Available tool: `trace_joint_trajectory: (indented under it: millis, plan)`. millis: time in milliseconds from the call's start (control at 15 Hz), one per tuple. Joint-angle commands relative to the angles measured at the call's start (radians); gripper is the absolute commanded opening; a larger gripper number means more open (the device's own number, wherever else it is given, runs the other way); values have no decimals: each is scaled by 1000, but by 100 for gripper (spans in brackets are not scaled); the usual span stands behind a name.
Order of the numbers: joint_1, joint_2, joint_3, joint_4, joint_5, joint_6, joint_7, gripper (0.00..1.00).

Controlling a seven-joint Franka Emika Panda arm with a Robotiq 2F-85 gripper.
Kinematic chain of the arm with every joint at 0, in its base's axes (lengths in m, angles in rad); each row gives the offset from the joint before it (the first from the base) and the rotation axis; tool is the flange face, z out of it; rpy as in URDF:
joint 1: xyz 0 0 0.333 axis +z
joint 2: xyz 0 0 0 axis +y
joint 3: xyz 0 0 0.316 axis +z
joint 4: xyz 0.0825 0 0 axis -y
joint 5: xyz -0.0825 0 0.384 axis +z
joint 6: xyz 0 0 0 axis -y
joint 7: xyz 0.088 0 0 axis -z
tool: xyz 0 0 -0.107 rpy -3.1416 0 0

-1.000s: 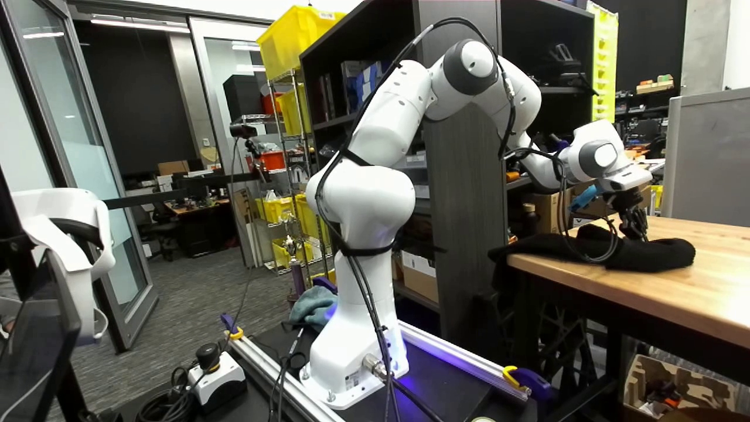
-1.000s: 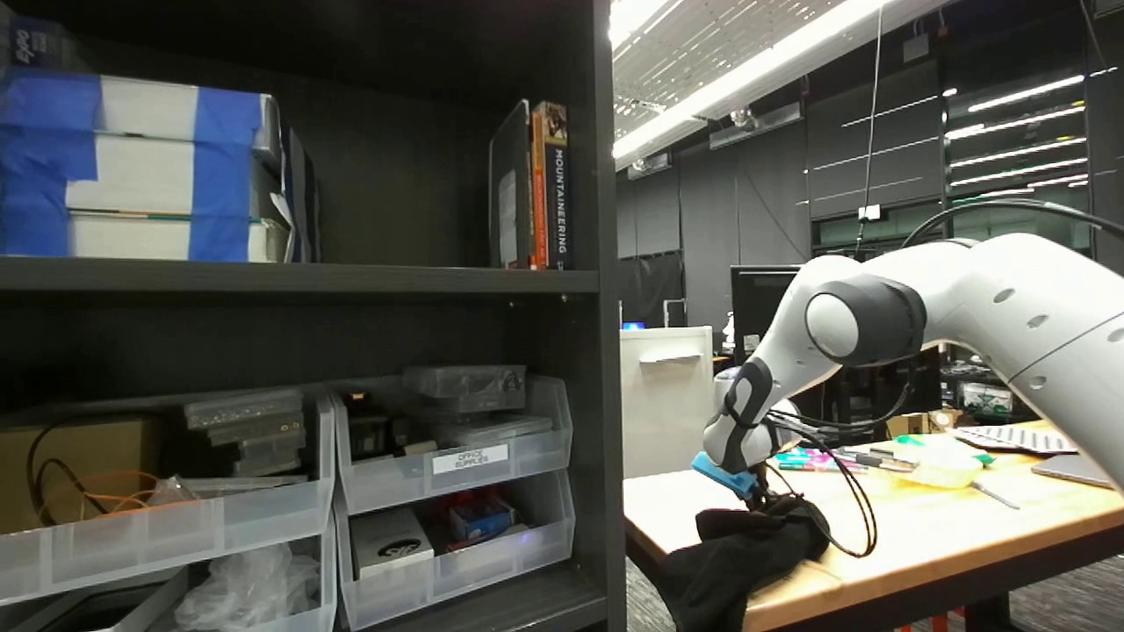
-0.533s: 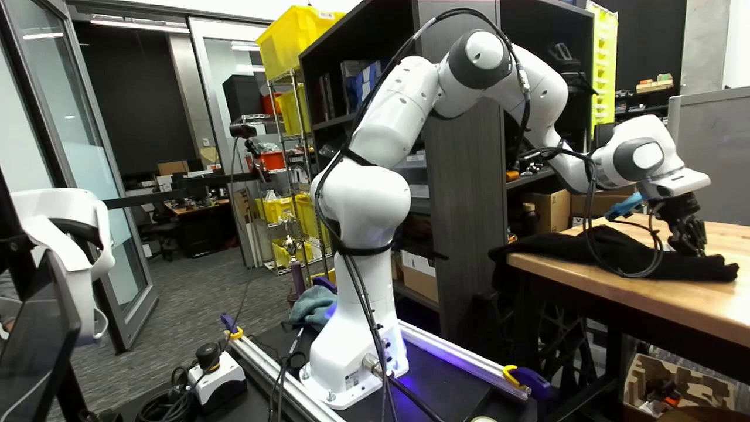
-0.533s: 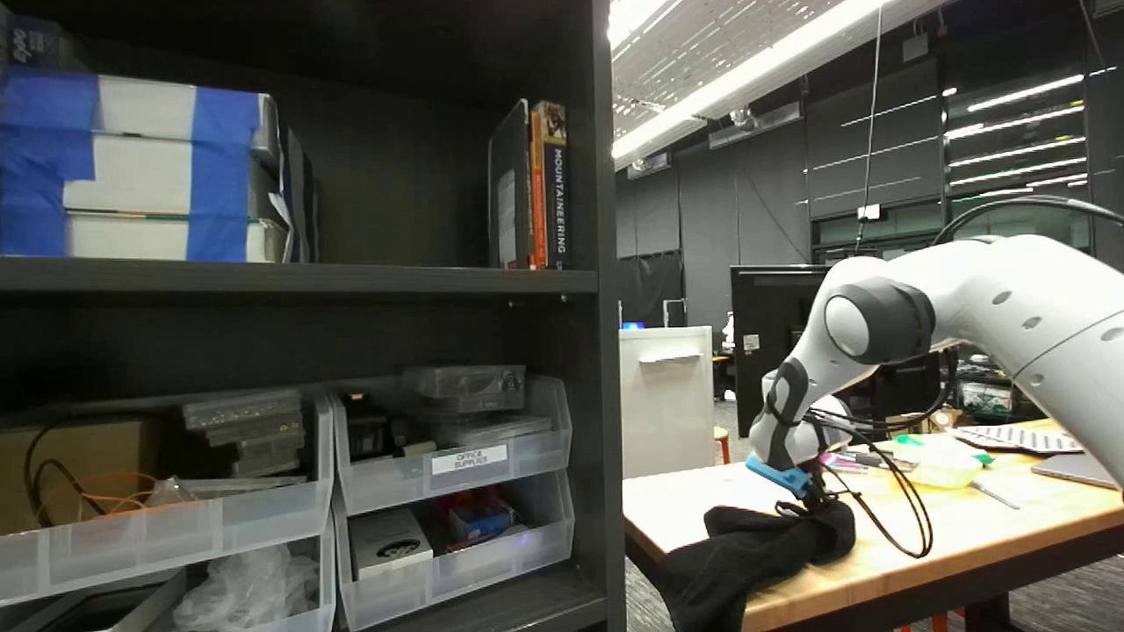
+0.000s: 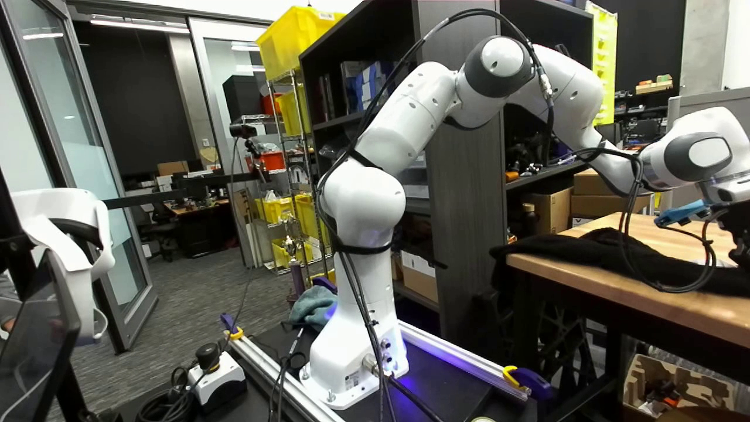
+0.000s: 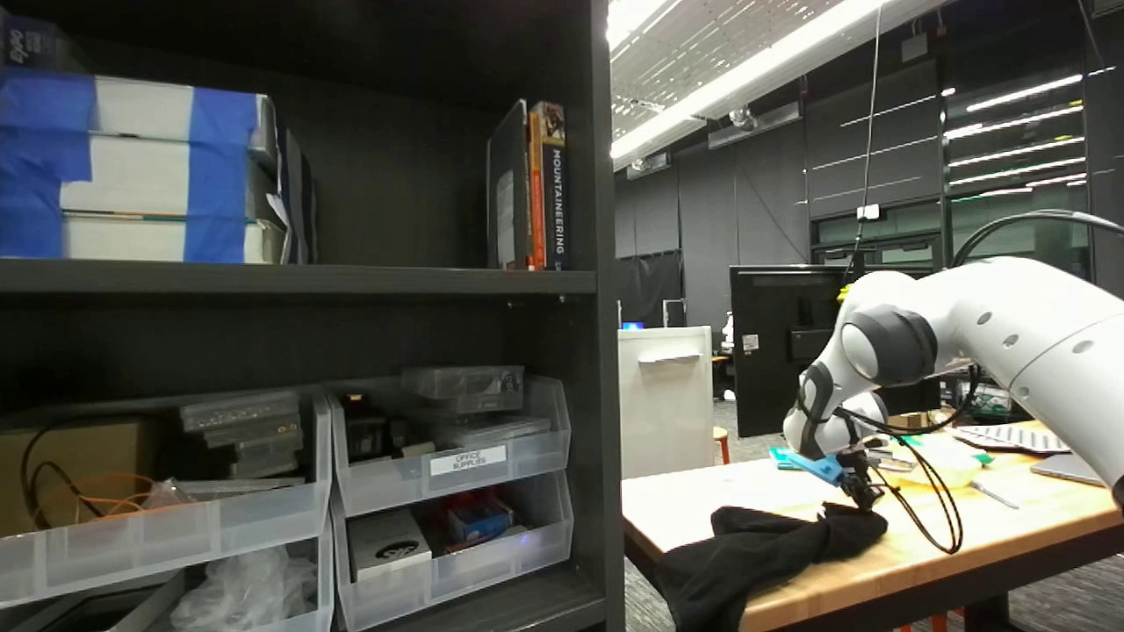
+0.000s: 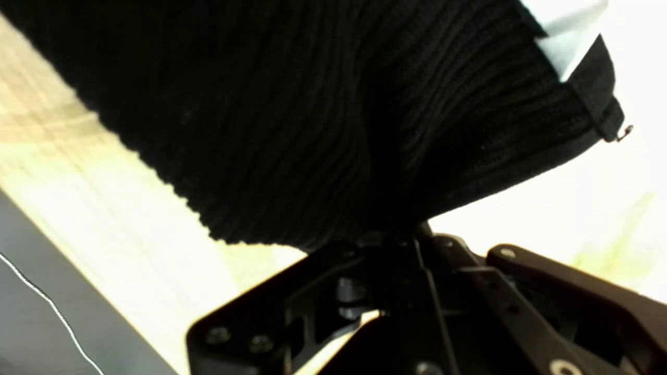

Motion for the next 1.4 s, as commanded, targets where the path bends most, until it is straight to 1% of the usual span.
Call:
trace_joint_trajectory:
  millis: [0,267,400,533,733,867,1133,1333]
  plan:
    - [8,66,15,129,20,-84,86,1]
    - [45,95,64,267,26,-173,197,1]
    - [78,103,86,311,12,-200,245,1]
    - [104,107,112,342,4,-229,267,1]
    - [156,114,113,352,7,-239,281,1]
    - [176,114,115,346,6,-232,280,1]
    - [197,118,109,324,0,-217,272,1]
    - [215,106,104,282,-21,-187,270,1]
